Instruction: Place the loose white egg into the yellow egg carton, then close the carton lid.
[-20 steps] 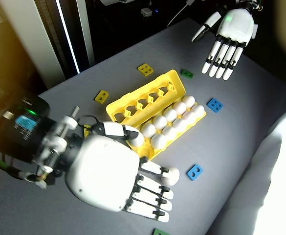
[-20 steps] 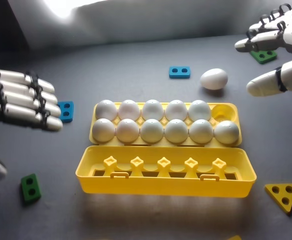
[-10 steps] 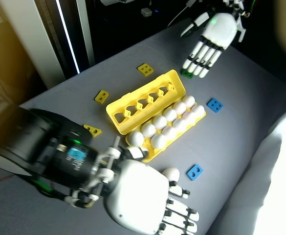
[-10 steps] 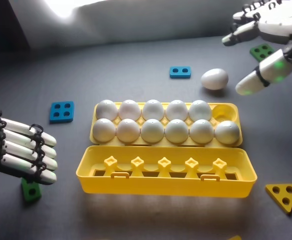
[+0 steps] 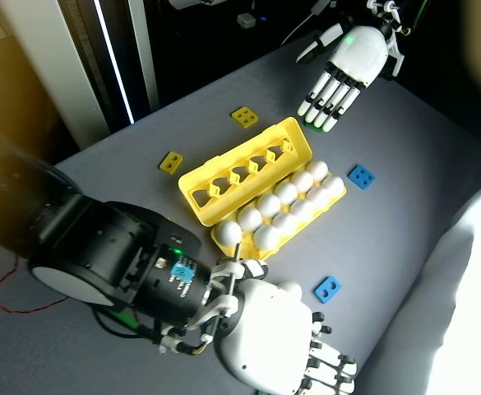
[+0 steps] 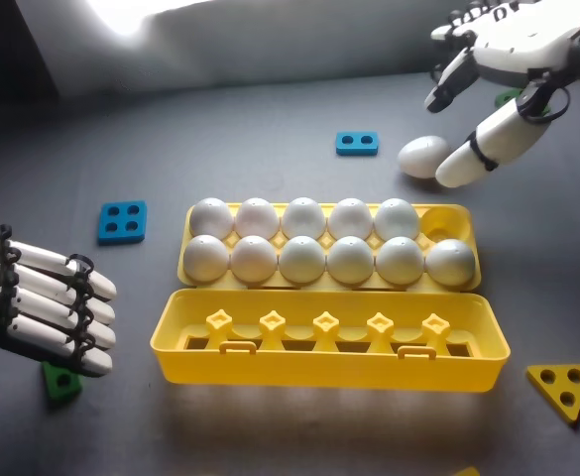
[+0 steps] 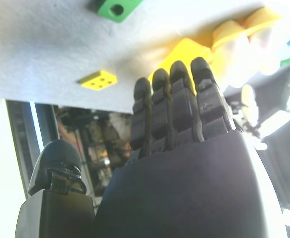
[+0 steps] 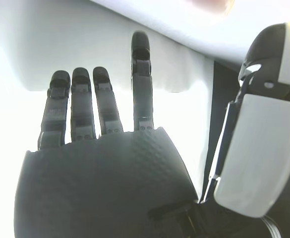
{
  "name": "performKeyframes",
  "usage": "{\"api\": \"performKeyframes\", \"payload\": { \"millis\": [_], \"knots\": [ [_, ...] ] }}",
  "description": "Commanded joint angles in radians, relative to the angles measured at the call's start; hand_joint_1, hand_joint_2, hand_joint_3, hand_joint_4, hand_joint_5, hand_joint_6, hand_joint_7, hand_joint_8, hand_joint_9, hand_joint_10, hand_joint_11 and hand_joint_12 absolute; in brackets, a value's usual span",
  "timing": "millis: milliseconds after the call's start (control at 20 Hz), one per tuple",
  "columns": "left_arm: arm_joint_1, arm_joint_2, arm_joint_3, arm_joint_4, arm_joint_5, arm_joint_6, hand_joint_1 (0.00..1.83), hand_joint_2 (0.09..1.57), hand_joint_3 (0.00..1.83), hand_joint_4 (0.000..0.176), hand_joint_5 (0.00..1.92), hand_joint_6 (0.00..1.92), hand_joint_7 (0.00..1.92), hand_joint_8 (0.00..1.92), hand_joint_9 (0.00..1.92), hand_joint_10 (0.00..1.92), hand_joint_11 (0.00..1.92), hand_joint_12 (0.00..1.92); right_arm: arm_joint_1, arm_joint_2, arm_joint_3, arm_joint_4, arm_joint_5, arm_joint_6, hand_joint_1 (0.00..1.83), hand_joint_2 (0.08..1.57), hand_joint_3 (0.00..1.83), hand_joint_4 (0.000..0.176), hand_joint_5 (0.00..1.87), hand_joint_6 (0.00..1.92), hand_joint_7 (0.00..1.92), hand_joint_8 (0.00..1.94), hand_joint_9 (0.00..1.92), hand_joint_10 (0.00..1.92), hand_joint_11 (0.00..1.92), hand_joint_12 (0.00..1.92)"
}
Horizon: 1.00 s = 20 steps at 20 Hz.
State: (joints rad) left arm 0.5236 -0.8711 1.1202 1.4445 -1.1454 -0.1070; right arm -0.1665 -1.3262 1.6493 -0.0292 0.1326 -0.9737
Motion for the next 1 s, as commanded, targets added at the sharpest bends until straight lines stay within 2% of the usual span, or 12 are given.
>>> {"api": "performKeyframes", "payload": {
  "millis": [0,300,450,500,650,950],
  "knots": [
    [-0.009,0.008,0.008,-0.06,-0.048,-0.005,0.0,1.21,0.0,0.0,0.22,0.0,0.2,0.0,0.14,0.0,0.0,0.19,0.013,0.008,0.007,0.008,0.105,-0.003,0.51,0.7,0.0,0.176,0.7,0.03,0.0,0.0,0.0,0.0,0.0,0.0],
    [-0.029,0.008,0.009,-0.052,-0.051,-0.005,0.0,1.19,0.0,0.0,0.25,0.0,0.22,0.0,0.16,0.0,0.0,0.23,0.018,-0.063,0.087,0.008,0.111,-0.018,0.5,0.68,0.0,0.176,0.73,0.03,0.0,0.0,0.0,0.0,0.0,0.0],
    [-0.038,0.009,0.01,-0.052,-0.059,-0.005,0.0,1.22,0.0,0.0,0.29,0.0,0.27,0.0,0.21,0.0,0.0,0.32,0.019,-0.07,0.09,0.008,0.115,-0.018,0.51,0.69,0.0,0.176,0.75,0.02,0.0,0.0,0.0,0.0,0.0,0.0],
    [-0.037,0.009,0.011,-0.052,-0.06,-0.004,0.0,1.25,0.02,0.0,0.3,0.0,0.28,0.0,0.22,0.0,0.0,0.33,0.018,-0.072,0.092,0.007,0.118,-0.019,0.57,0.7,0.0,0.176,0.79,0.04,0.0,0.0,0.0,0.0,0.0,0.0],
    [-0.021,0.007,0.014,-0.052,-0.063,0.014,0.0,1.27,0.01,0.0,0.28,0.0,0.25,0.0,0.19,0.0,0.0,0.28,0.006,-0.076,0.102,0.007,0.123,-0.027,0.59,0.73,0.01,0.176,0.82,0.04,0.0,0.0,0.0,0.0,0.0,0.0],
    [-0.041,0.009,0.012,-0.052,-0.057,-0.01,0.0,1.27,0.0,0.0,0.28,0.0,0.25,0.0,0.2,0.0,0.0,0.32,-0.009,-0.086,0.121,0.007,0.129,-0.027,0.63,0.72,0.01,0.176,0.88,0.01,0.03,0.0,0.01,0.0,0.0,0.0]
  ]
}}
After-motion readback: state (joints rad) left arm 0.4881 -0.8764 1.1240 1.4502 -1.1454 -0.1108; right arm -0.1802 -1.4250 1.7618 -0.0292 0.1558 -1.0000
